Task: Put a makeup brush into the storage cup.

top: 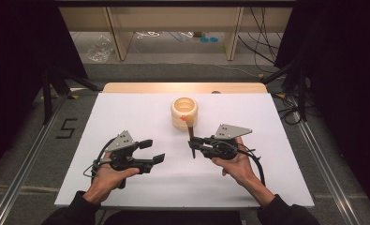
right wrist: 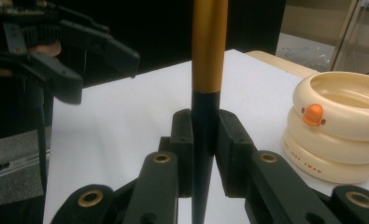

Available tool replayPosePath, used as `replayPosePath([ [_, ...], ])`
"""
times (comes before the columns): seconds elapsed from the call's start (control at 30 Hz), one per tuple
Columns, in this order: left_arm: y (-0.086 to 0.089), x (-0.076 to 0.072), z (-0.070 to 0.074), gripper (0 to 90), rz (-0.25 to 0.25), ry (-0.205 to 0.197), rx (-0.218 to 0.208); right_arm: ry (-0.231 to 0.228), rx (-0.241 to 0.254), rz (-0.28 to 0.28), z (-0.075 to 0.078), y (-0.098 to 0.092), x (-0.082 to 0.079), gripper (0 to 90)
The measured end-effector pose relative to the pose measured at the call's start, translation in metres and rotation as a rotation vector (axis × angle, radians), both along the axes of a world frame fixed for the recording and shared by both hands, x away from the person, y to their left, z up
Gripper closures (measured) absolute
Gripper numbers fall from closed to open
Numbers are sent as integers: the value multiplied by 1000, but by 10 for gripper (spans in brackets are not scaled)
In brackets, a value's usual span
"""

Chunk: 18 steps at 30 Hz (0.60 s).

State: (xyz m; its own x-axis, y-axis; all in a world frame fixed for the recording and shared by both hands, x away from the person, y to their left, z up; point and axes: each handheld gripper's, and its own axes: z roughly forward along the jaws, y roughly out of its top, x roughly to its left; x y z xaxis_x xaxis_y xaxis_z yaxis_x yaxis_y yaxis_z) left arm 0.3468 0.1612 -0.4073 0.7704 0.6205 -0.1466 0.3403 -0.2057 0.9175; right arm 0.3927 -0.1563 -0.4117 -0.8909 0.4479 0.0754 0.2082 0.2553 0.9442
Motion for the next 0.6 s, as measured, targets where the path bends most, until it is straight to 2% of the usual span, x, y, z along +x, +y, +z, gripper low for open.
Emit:
replayPosePath([
  [0.07,2,-3,-5,262,0,-6,16,12,16,2,1,0,1,786],
  [0.1,3,-6,-7,259,8,-7,33,-11,9,-9,3,-1,3,786],
  [0.17,5,-10,-13,254,22,-12,50,-9,29,-12,5,-1,5,786],
  [0.2,6,-12,-16,252,28,-22,67,-2,23,-14,6,-2,6,786],
  [0.23,7,-14,-20,251,33,-28,64,-3,27,-18,7,-2,8,786],
  [0.27,7,-17,-22,249,54,-15,71,5,28,-19,8,-2,9,786],
  [0.3,8,-19,-25,242,41,-21,83,5,27,-23,9,-3,10,786],
  [0.33,8,-21,-27,237,51,-17,93,-8,35,-26,10,-3,12,786],
  [0.37,10,-22,-29,237,52,-30,109,-9,39,-30,11,-3,14,786],
  [0.5,19,-25,-32,229,66,-48,136,-2,42,-37,17,-4,18,786],
  [0.57,22,-27,-35,225,89,-34,132,-27,52,-48,19,-5,22,786],
  [0.6,24,-27,-36,224,88,-37,139,-12,43,-51,21,-5,23,786],
])
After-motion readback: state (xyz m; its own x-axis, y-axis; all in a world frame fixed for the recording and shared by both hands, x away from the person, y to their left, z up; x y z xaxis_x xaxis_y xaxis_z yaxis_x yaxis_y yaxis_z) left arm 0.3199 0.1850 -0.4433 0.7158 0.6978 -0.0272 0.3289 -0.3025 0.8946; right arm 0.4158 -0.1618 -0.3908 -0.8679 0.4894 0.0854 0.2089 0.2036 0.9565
